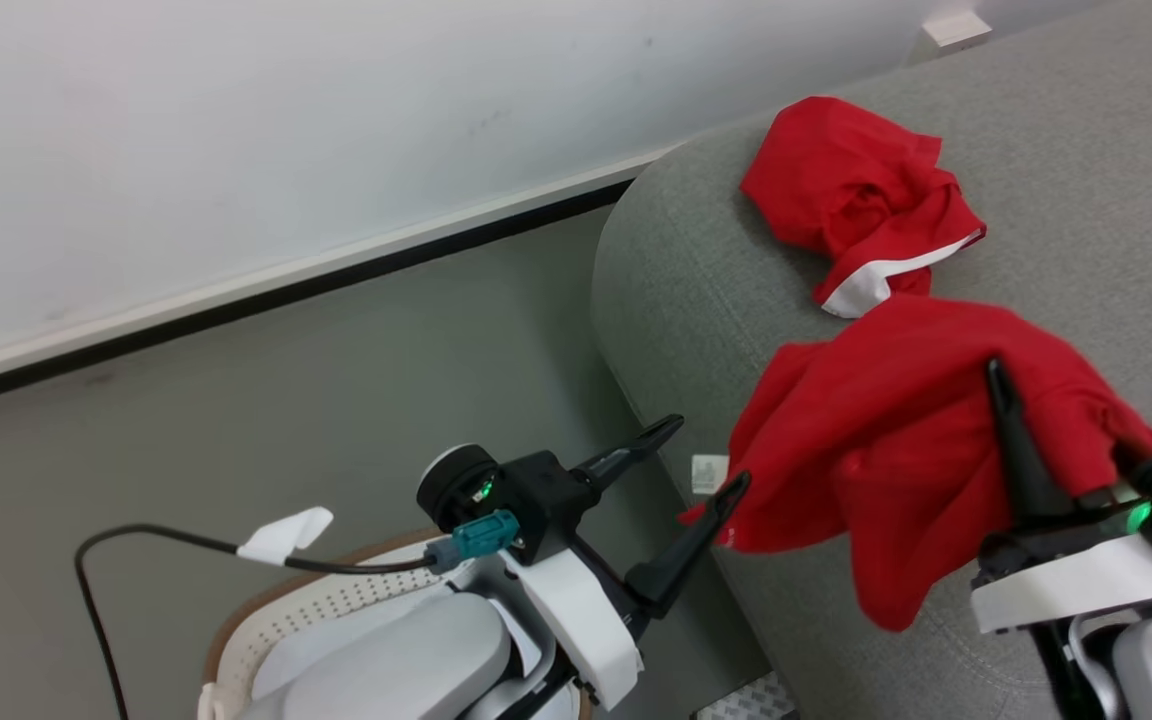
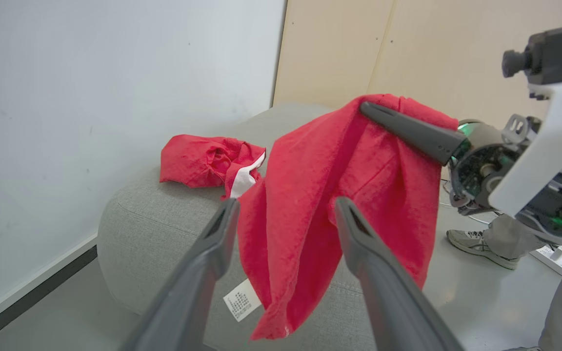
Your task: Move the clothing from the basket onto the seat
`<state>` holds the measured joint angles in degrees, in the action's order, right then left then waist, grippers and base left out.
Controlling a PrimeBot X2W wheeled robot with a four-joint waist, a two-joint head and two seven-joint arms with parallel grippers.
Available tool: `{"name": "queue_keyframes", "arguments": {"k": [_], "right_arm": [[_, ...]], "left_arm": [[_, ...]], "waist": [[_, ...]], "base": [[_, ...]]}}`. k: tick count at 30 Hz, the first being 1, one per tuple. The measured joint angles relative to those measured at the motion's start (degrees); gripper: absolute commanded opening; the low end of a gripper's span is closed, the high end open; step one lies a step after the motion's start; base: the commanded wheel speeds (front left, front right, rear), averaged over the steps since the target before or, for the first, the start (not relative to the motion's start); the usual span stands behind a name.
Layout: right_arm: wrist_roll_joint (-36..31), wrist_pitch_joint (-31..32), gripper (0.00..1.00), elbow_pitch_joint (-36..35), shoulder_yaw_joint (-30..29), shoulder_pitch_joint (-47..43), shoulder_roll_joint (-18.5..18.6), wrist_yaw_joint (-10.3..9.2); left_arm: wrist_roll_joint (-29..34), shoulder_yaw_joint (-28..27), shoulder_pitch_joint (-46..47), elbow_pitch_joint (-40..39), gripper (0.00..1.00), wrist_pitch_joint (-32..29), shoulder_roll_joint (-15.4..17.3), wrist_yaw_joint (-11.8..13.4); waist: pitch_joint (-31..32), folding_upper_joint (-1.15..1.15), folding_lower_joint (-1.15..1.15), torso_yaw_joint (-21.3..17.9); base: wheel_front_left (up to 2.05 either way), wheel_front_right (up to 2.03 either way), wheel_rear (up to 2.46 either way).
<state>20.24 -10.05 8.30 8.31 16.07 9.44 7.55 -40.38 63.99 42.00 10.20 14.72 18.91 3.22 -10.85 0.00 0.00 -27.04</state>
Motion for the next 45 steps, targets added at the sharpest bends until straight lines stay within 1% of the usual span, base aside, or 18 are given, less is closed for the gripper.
{"name": "queue_keyframes", "arguments": {"k": [5, 9, 10, 13, 15, 17, 21, 24, 28, 33, 40, 45], "right_arm": [[-0.7, 1.0, 0.0, -2.6, -3.5, 2.0, 1.5, 0.0], [-0.6, 2.7, 0.0, -4.5, -8.1, 5.1, 2.0, 0.0], [0.5, 3.3, 0.0, -4.7, -9.3, 6.0, 1.7, 0.0], [1.7, 4.9, 0.0, -4.7, -12.5, 9.0, 2.8, 0.0], [1.0, 6.1, 0.0, -4.9, -14.7, 10.7, 3.7, 0.0], [0.9, 7.6, 0.0, -4.9, -16.7, 12.5, 3.9, 0.0], [0.4, 10.2, 0.0, -4.0, -20.4, 16.7, 5.9, 0.0], [0.6, 11.7, 0.0, -1.7, -22.8, 19.4, 7.5, 0.0], [0.5, 14.0, 0.0, 3.4, -25.3, 22.5, 10.4, 0.0], [-0.2, 15.1, 0.0, 9.2, -26.4, 26.5, 13.9, 0.0], [-2.9, 15.1, 0.0, 18.4, -27.0, 32.2, 15.2, 0.0], [-4.4, 19.5, 0.0, 26.6, -25.6, 33.4, 15.7, 0.0]], "left_arm": [[0.2, 0.1, 0.9, -0.4, 1.0, -0.4, 0.4, -0.2], [0.4, -0.1, 1.8, -1.3, 1.0, -1.0, 1.6, -0.2], [0.4, -0.1, 2.0, -1.5, 1.0, -1.1, 1.9, -0.2], [0.8, -0.1, 2.7, -2.6, 1.0, -2.1, 2.8, -0.2], [1.1, -0.1, 3.4, -3.4, 1.0, -2.7, 3.6, -0.1], [1.3, -0.3, 4.2, -4.3, 1.0, -3.3, 4.4, -0.1], [1.5, -1.0, 5.9, -6.0, 1.0, -4.4, 6.4, 0.1], [1.7, -1.3, 7.3, -7.3, 1.0, -5.2, 7.4, 0.1], [2.3, -1.8, 8.7, -8.6, 1.0, -5.9, 8.6, -0.2], [2.8, -2.2, 9.8, -9.5, 1.0, -6.6, 9.9, -0.2], [3.2, -2.5, 10.9, -10.5, 1.0, -7.1, 11.3, -0.2], [3.4, -2.4, 11.4, -10.7, 1.0, -7.1, 11.5, -0.2]], "waist": [[-1.8, 0.0, 0.0, 0.8], [-4.0, 0.0, 0.0, 1.6], [-4.6, 0.0, 0.0, 1.7], [-6.8, 0.0, 0.0, 2.3], [-8.4, 0.0, 0.0, 2.7], [-10.2, 0.0, 0.0, 3.1], [-13.9, 0.0, 0.01, 3.9], [-16.8, 0.0, 0.01, 4.5], [-20.4, 0.0, 0.01, 5.6], [-24.4, 0.0, 0.01, 7.1], [-28.9, 0.0, 0.01, 8.8], [-30.5, 0.0, 0.01, 9.9]], "base": [[0.0, 0.0, 0.0], [0.0, 0.0, 0.0], [0.0, 0.0, 0.0], [0.0, 0.0, 0.0], [0.0, 0.0, 0.0], [0.0, 0.0, 0.0], [0.0, 0.0, 0.0], [0.0, 0.0, 0.0], [0.0, 0.0, 0.0], [0.0, 0.0, 0.0], [0.0, 0.0, 0.0], [0.0, 0.0, 0.0]]}}
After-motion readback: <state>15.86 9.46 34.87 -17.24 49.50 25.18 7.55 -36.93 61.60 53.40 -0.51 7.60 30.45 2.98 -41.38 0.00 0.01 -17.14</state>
